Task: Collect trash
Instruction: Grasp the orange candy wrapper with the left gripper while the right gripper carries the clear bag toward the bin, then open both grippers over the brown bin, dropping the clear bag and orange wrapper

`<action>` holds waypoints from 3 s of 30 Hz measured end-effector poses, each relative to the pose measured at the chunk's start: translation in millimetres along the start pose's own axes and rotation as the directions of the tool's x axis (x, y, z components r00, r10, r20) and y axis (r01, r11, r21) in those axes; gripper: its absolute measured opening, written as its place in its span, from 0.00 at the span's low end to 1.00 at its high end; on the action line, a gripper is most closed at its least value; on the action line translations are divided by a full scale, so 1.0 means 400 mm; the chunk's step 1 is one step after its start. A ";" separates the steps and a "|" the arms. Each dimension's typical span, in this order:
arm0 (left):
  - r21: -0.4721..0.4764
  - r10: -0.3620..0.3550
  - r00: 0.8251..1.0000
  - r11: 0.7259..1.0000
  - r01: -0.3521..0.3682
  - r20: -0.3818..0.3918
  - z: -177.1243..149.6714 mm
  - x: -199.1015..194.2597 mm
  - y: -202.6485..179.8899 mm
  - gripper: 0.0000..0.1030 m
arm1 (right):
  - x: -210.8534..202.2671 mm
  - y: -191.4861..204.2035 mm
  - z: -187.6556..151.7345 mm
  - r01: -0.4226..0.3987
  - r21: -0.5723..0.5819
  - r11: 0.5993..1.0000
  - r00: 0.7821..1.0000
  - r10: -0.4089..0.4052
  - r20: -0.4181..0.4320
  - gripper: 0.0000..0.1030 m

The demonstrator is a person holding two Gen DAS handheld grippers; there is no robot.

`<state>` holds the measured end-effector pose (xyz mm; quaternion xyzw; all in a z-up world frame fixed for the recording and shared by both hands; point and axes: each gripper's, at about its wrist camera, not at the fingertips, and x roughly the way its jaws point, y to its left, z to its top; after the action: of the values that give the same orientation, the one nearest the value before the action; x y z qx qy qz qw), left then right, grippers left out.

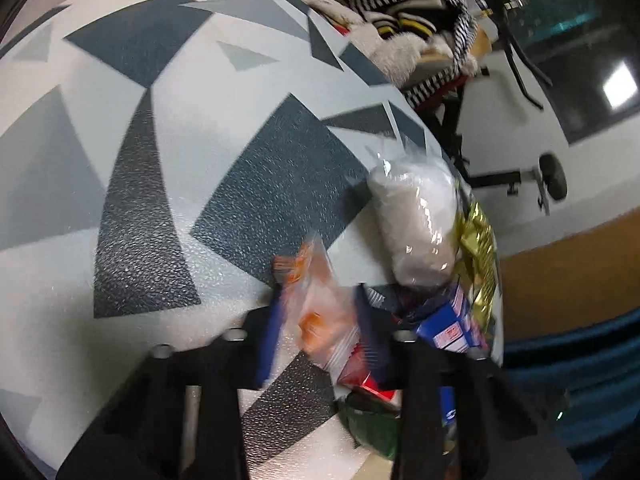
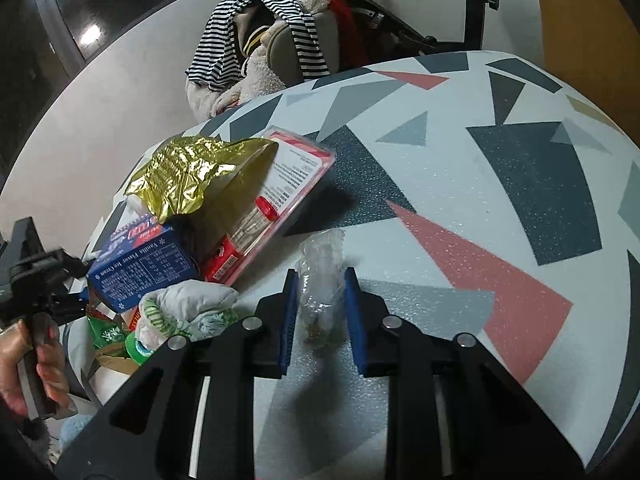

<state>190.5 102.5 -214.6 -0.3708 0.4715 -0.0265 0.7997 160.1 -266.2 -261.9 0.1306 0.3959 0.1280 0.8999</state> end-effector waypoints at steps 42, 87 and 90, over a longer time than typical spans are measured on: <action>0.652 -0.098 0.995 0.755 0.075 -0.001 -0.589 -0.305 -0.004 0.11 | -0.262 0.233 -0.430 -0.173 -0.273 0.946 0.984 0.154 -0.087 0.25; 0.633 0.040 0.997 0.774 0.014 -0.071 -0.627 -0.190 0.080 0.14 | -0.059 0.237 -0.547 -0.020 -0.317 0.948 0.927 -0.101 -0.362 0.69; 0.632 0.049 0.996 0.775 0.008 -0.073 -0.628 -0.186 0.082 0.15 | -0.123 0.245 -0.519 -0.025 -0.316 0.949 0.965 -0.059 -0.255 0.74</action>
<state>-55.3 12.6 -250.6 -0.0743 0.4729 -0.1901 0.8571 -39.5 -163.4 -331.0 -0.0367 0.4864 0.1979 0.8503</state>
